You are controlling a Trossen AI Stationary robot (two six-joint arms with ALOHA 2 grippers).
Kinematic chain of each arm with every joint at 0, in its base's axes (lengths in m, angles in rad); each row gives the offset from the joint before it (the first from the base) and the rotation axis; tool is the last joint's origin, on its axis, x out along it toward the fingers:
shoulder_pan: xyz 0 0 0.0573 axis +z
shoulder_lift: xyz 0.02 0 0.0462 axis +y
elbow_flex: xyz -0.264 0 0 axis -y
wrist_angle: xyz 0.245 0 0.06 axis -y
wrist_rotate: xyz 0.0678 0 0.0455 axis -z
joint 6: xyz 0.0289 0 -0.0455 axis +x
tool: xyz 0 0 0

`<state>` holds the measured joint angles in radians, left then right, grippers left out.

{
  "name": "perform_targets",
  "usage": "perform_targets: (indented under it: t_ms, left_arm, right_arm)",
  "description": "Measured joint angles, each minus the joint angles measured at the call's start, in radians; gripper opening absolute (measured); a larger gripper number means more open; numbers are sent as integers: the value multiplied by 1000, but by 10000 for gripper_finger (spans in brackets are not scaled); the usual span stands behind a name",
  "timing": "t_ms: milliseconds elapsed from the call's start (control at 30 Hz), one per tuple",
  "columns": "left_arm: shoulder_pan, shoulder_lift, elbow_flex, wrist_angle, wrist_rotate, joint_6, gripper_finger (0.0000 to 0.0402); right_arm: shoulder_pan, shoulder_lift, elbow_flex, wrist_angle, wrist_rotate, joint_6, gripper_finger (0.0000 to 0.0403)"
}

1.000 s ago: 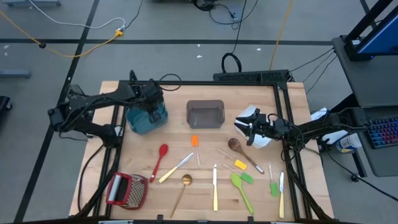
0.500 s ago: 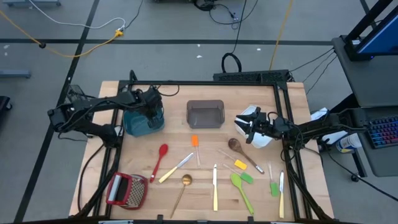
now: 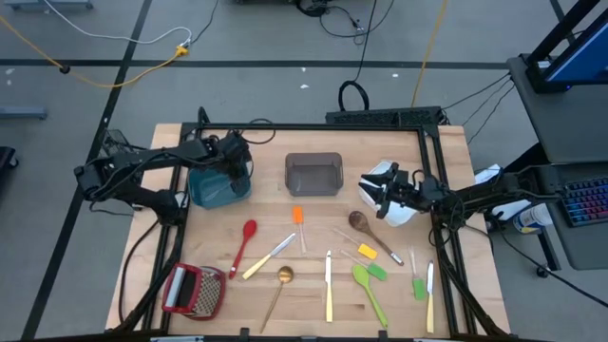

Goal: Pick & Place Kitchen Items
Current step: Put the orange spatula into the blue bin

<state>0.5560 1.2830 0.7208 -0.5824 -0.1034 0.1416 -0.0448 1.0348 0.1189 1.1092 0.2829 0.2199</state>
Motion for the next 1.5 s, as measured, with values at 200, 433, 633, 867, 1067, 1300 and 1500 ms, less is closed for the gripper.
perform_targets:
  t_ms: [200, 433, 633, 867, 1067, 1300, 1500]
  left_arm:
    - [-11, -11, 59, -78, 3, -96, 154]
    - [-67, -38, 169, -197, 15, -212, 154]
    - [-155, -87, 186, -143, 146, -369, 154]
    - [-339, -76, 186, 4, 219, -566, 154]
    - [-476, -8, 188, 167, 209, -561, 155]
    - [-559, 91, 186, 252, 207, -529, 155]
    - [-565, 142, 188, 309, 144, -646, 155]
  right_arm:
    - [0, 30, 86, -2, -46, -29, 130]
    - [1, 169, 276, -15, -208, -105, 130]
    - [4, 271, 416, -191, -210, -143, 130]
    - [12, 324, 456, -184, -341, -242, 130]
    - [55, 325, 456, -215, -337, -293, 131]
    - [101, 325, 456, -228, -336, -285, 130]
    - [135, 325, 456, -254, -337, -200, 131]
